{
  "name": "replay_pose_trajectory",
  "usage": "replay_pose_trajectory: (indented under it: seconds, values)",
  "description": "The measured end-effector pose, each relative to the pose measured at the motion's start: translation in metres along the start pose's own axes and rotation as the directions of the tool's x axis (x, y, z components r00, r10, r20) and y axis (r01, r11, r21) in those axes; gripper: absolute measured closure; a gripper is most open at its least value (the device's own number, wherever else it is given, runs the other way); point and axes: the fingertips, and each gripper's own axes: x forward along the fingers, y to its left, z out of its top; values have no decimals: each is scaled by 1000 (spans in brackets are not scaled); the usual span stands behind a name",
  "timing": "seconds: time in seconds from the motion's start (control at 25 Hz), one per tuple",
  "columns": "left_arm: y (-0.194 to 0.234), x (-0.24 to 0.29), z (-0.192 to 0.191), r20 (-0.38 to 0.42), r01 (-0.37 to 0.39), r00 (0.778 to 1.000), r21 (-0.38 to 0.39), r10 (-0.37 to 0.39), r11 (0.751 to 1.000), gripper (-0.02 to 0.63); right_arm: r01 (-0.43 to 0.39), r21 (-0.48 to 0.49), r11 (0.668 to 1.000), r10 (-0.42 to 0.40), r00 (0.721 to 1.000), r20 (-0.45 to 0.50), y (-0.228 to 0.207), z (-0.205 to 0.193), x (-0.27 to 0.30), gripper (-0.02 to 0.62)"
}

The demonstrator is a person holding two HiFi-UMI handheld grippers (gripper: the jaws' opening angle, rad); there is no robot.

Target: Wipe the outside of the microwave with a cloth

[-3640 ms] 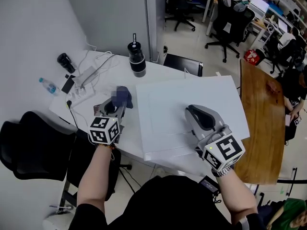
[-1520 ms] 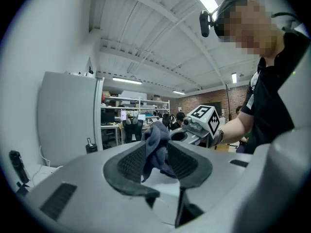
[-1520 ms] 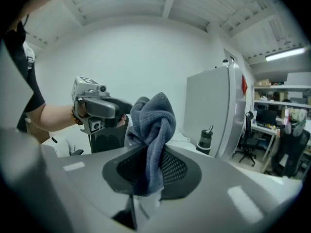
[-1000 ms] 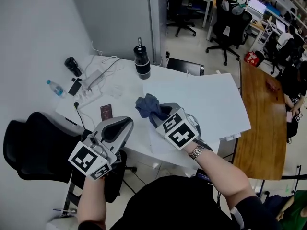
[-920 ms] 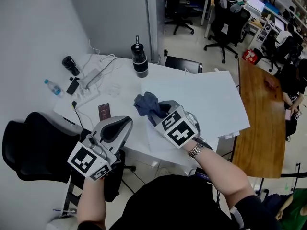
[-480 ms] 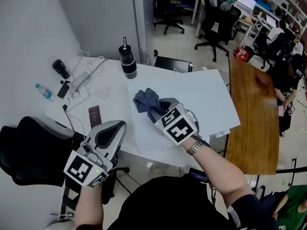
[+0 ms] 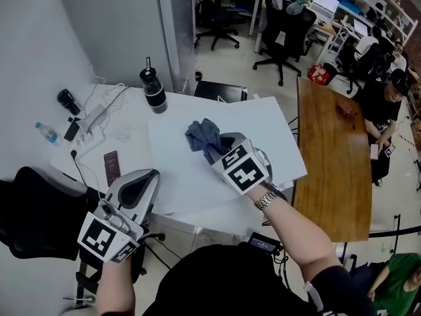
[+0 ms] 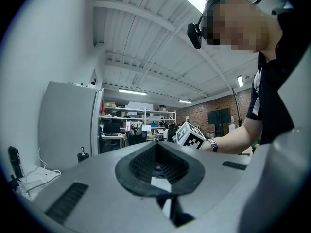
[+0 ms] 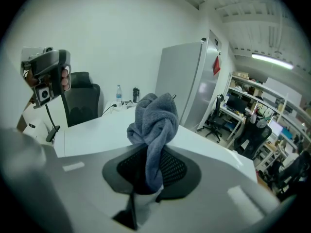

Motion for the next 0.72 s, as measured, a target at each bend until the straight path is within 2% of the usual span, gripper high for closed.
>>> replay_pose_trajectory:
  seconds: [0.72]
  values:
    - [-85, 108, 2, -58, -3, 998, 15, 4, 1000, 601, 52, 44, 998, -53, 998, 24, -123, -82, -75, 526]
